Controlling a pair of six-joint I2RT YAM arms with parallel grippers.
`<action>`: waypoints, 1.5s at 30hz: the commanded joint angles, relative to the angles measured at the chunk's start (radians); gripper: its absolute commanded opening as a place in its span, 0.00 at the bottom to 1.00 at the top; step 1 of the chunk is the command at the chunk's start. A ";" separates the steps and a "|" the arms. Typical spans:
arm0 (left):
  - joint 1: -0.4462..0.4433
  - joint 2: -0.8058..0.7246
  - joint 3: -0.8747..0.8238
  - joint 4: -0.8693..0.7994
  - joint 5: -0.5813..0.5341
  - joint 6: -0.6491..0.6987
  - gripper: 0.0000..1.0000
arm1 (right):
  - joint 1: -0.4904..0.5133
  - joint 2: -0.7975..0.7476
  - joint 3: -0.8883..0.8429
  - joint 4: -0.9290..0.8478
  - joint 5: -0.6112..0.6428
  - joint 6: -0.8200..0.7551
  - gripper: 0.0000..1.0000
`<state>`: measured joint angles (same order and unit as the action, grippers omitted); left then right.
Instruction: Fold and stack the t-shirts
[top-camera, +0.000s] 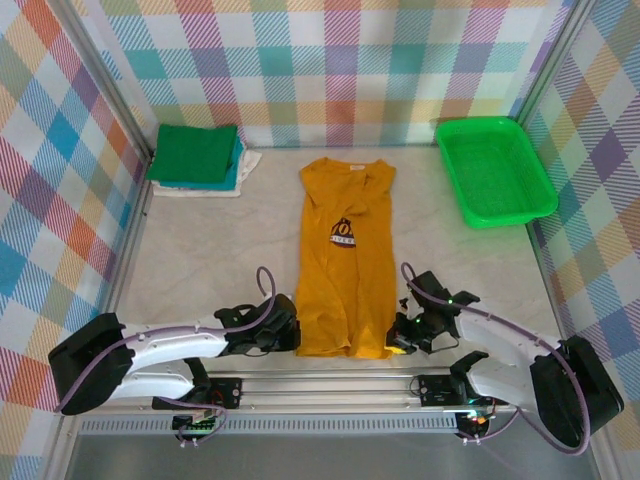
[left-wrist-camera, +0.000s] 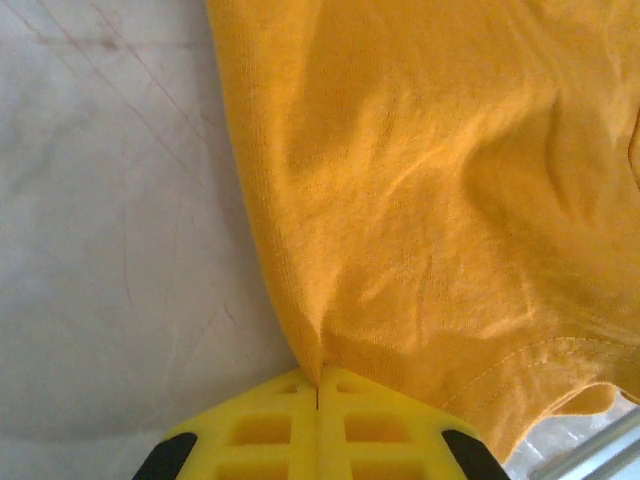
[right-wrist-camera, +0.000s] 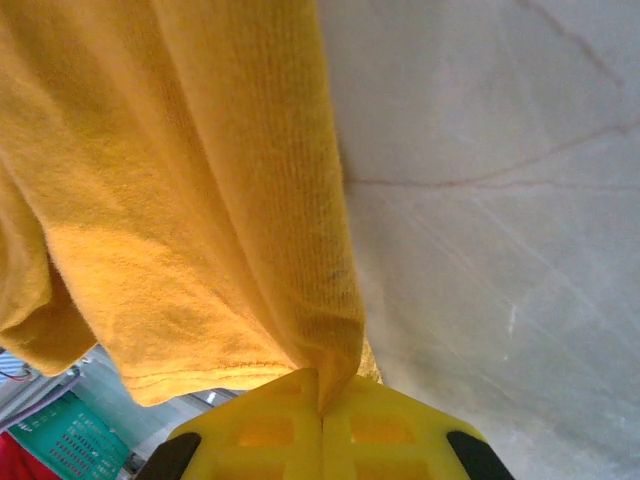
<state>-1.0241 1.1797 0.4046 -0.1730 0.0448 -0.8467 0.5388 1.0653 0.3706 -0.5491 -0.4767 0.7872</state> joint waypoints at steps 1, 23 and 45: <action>-0.028 -0.057 0.024 -0.129 0.015 -0.011 0.00 | 0.013 -0.053 0.027 -0.059 0.025 0.034 0.00; 0.360 0.087 0.541 -0.286 0.050 0.270 0.00 | -0.216 0.200 0.556 -0.050 0.023 -0.107 0.00; 0.577 0.702 1.089 -0.356 0.103 0.510 0.00 | -0.337 0.674 0.919 0.069 0.077 -0.144 0.00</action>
<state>-0.4702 1.8221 1.4025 -0.5049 0.1352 -0.3897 0.2234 1.6791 1.2266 -0.5079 -0.4072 0.6643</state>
